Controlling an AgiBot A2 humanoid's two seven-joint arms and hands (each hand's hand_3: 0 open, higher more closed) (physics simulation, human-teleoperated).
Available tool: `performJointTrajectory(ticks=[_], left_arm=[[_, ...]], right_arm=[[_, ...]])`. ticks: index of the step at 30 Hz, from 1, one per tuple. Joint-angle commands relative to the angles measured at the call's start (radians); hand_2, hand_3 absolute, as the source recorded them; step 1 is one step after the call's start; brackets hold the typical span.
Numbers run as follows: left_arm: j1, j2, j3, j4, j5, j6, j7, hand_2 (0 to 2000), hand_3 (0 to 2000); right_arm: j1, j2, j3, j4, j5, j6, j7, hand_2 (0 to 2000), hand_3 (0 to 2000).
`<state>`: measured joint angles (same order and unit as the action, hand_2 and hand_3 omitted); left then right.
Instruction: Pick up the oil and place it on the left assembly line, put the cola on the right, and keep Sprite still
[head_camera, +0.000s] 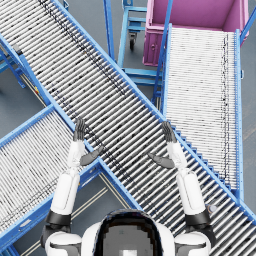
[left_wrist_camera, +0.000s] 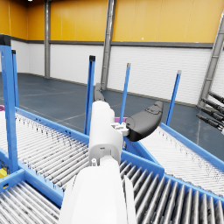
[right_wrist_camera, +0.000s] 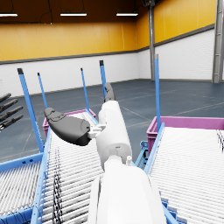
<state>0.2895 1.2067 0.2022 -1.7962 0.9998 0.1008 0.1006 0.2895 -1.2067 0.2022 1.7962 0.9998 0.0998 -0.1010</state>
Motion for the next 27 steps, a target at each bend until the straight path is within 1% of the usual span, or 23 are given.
performJointTrajectory(ticks=[1,27], left_arm=[[0.0,0.0,0.0,0.0,0.0,0.0,0.0,0,0],[0.0,0.0,0.0,0.0,0.0,0.0,0.0,0,0]], right_arm=[[0.0,0.0,0.0,0.0,0.0,0.0,0.0,0,0],[0.0,0.0,0.0,0.0,0.0,0.0,0.0,0,0]])
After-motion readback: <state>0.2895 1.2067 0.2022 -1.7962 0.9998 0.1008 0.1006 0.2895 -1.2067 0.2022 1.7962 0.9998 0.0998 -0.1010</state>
